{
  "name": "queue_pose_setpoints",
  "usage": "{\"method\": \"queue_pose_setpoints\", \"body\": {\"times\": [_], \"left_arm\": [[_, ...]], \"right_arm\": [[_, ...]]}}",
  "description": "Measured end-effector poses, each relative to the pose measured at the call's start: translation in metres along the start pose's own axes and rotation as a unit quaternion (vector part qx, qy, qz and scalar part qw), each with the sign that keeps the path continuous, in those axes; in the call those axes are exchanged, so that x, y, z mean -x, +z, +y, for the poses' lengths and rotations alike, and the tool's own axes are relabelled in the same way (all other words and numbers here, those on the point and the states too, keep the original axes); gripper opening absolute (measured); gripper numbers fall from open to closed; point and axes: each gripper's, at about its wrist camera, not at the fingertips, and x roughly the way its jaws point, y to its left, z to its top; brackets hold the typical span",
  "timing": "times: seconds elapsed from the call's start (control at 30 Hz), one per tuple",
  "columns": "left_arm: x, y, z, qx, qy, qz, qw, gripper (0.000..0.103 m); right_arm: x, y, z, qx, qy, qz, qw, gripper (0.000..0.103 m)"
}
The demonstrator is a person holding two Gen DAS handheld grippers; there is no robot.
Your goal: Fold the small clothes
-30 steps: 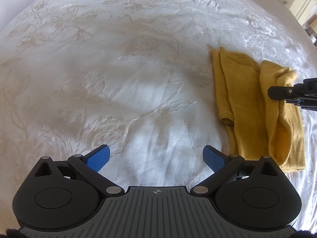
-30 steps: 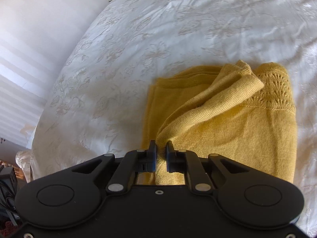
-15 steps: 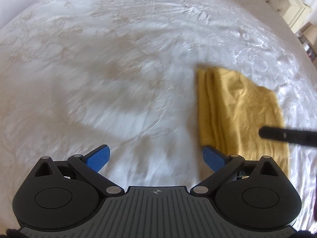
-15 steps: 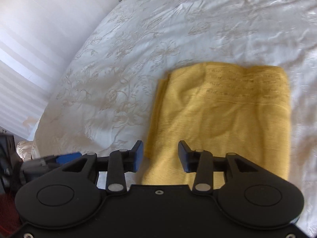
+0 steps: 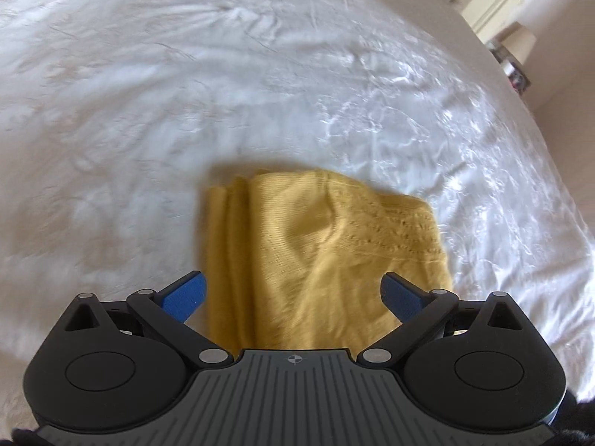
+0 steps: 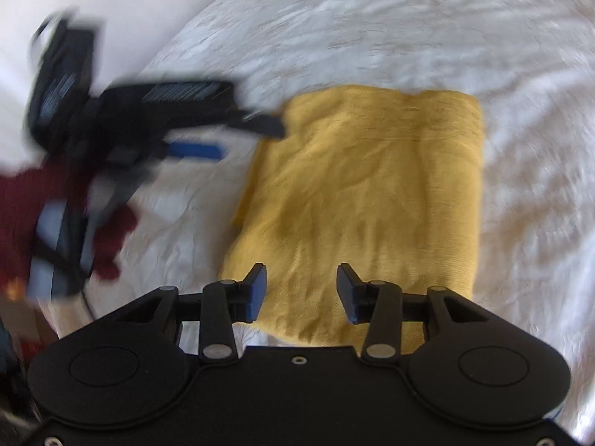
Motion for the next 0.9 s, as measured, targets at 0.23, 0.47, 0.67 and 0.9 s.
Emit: {"method": "queue_pose_setpoints", "body": {"times": [0.23,0.47,0.67,0.9], "left_arm": [[-0.012,0.015,0.001,-0.021,0.025,0.029,0.9990,0.101],[-0.003,0.010,0.021,0.001,0.026,0.037,0.9990,0.102],[-0.001,0.011,0.028,0.027,0.005,0.035,0.9990,0.102],[-0.016,0.014,0.014,0.044,-0.040,0.039,0.9974,0.102]], "right_arm": [[-0.038,-0.016,0.071,0.205,-0.004,0.028,0.978,0.059],[-0.055,-0.033,0.093,0.294,-0.063,0.032,0.953,0.013],[-0.016,-0.010,0.048,0.144,-0.050,-0.016,0.988,0.014],[-0.003,-0.001,0.022,0.085,-0.058,-0.028,0.994,0.014]]}}
